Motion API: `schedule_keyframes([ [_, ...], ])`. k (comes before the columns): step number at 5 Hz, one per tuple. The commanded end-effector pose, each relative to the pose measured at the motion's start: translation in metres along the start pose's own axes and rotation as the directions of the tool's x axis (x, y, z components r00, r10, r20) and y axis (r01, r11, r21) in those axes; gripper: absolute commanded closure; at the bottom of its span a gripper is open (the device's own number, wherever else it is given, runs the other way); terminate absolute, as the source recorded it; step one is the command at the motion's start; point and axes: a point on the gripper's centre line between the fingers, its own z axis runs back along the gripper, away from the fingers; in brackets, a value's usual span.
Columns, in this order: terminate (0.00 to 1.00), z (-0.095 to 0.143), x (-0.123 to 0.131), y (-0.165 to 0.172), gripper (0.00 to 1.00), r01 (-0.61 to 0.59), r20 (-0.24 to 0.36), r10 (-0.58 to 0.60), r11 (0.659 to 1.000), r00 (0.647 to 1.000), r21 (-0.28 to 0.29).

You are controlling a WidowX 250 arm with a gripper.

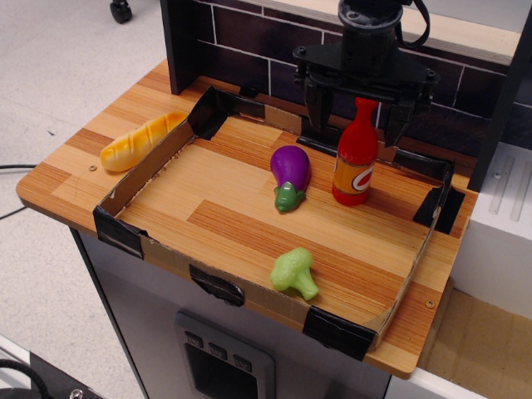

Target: Topple hot sauce bottle

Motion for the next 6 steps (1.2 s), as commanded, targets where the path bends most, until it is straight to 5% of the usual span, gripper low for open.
schedule_keyframes([
  [1, 0.0, 0.011, 0.023, -0.006, 0.0, -0.039, 0.062, 0.039, 0.999, 0.997, -0.002],
  [2, 0.0, 0.011, 0.029, -0.004, 1.0, -0.055, 0.074, 0.056, 0.998, 0.996, -0.011],
  [4, 0.0, 0.01, 0.028, -0.004, 1.0, -0.081, 0.054, 0.08, 0.997, 0.995, 0.002],
  [6, 0.0, 0.027, 0.025, -0.011, 1.0, -0.113, 0.189, 0.125, 0.991, 0.974, -0.074],
])
